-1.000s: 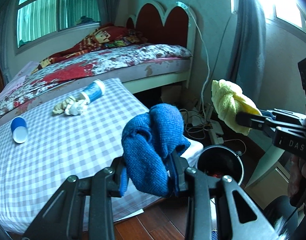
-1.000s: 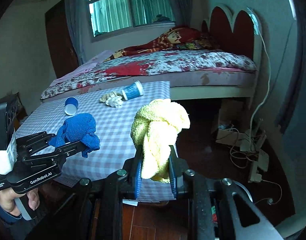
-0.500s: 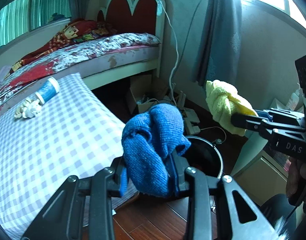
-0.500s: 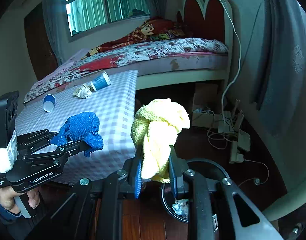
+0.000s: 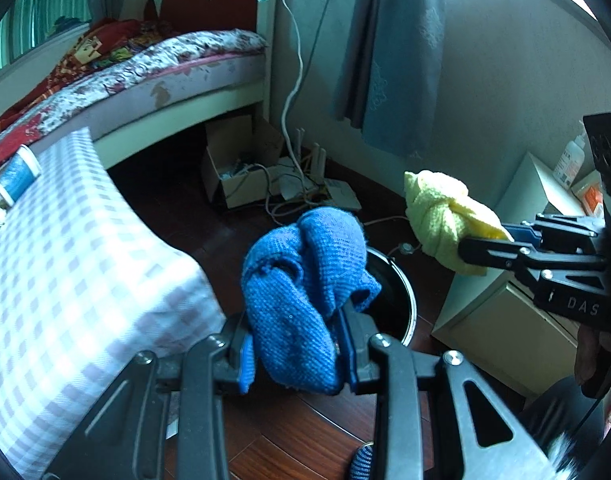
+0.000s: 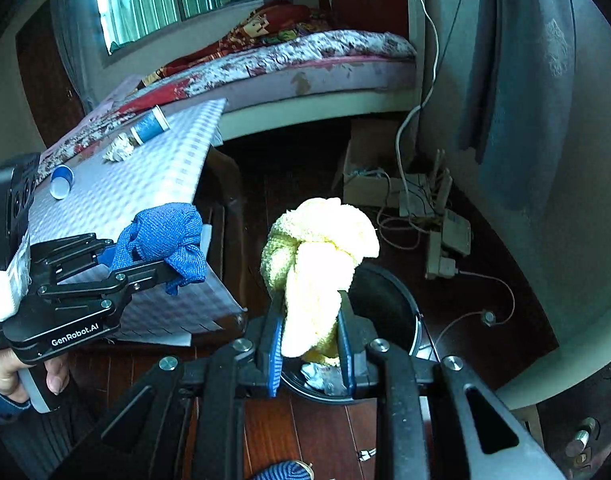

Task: Collect trash
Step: 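Lift the dark blue and yellow cloths and carry them over the bin, then open both tools over the black bin to drop both cloths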

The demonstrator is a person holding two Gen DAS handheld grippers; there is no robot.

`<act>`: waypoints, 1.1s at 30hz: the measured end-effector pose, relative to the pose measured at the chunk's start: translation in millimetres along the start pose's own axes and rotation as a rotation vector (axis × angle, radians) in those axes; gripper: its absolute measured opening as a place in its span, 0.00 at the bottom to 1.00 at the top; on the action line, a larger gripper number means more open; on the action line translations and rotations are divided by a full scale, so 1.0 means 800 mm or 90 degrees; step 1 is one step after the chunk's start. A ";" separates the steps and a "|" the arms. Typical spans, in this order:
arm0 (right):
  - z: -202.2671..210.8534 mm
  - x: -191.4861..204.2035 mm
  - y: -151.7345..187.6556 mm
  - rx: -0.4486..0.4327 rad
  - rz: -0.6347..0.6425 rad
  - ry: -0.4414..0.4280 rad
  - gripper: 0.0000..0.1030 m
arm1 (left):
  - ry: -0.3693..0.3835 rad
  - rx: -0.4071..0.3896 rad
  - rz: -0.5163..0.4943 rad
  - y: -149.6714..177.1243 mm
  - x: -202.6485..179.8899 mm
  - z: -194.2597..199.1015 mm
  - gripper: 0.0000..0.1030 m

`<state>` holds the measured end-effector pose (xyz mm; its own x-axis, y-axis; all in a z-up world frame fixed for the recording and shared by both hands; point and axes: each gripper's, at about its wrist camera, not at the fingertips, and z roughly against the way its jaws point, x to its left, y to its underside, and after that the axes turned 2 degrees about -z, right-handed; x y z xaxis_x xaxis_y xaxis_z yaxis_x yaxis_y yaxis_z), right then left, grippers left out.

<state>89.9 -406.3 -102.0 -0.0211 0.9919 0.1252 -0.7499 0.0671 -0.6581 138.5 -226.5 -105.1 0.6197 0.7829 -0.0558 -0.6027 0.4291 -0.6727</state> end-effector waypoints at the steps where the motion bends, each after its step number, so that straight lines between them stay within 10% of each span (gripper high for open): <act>1: -0.004 -0.005 0.003 0.007 0.002 0.001 0.24 | 0.004 0.007 0.000 0.000 -0.002 -0.009 0.33; 28: -0.139 -0.053 0.035 0.150 0.034 -0.018 0.25 | 0.057 0.147 -0.010 0.015 -0.006 -0.156 0.37; 29: -0.145 -0.053 0.036 0.163 0.041 -0.016 0.28 | 0.052 0.143 -0.003 0.016 -0.005 -0.158 0.50; 31: -0.154 -0.056 0.042 0.169 0.066 0.061 0.87 | 0.043 0.153 0.021 0.021 0.001 -0.165 0.84; 33: -0.159 -0.070 0.051 0.178 0.067 0.105 0.99 | 0.033 0.165 0.040 0.024 0.006 -0.172 0.90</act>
<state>144.3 -445.1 -230.2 -0.0170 0.9974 -0.0695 -0.9020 -0.0453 -0.4293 198.9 -276.1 -219.9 0.5977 0.7906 -0.1333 -0.7454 0.4868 -0.4554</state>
